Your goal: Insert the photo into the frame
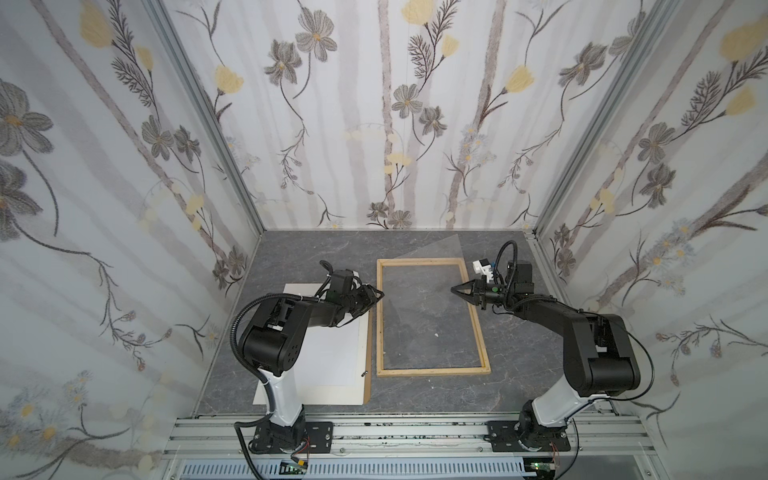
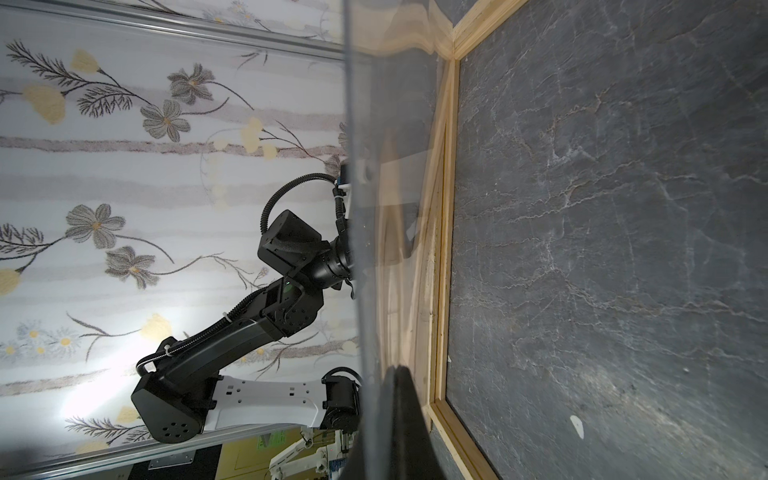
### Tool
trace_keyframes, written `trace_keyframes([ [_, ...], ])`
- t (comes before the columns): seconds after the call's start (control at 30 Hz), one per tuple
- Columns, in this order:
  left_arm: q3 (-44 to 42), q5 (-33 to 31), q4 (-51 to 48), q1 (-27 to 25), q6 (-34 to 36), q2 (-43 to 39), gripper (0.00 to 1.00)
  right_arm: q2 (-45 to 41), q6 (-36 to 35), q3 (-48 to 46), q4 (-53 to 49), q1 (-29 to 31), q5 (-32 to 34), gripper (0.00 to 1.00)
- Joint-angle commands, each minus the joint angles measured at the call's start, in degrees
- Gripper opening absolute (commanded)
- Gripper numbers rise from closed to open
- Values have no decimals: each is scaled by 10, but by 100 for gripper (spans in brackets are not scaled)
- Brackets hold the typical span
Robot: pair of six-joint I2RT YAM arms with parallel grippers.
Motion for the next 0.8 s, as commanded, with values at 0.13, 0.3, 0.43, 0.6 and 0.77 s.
trace_keyframes([
  [0.13,4,11,26,-1,-11,8,53,9,-11,1,24,1,-17,0],
  [0.3,3,13,28,-3,-12,9,53,16,-14,3,21,0,-16,0],
  [0.43,3,17,32,-6,-15,11,53,24,-25,6,10,0,-11,0],
  [0.6,0,20,35,-9,-16,12,53,31,-30,7,8,0,-8,0],
  [0.77,-4,20,42,-10,-20,11,53,37,-31,8,10,0,-5,0],
])
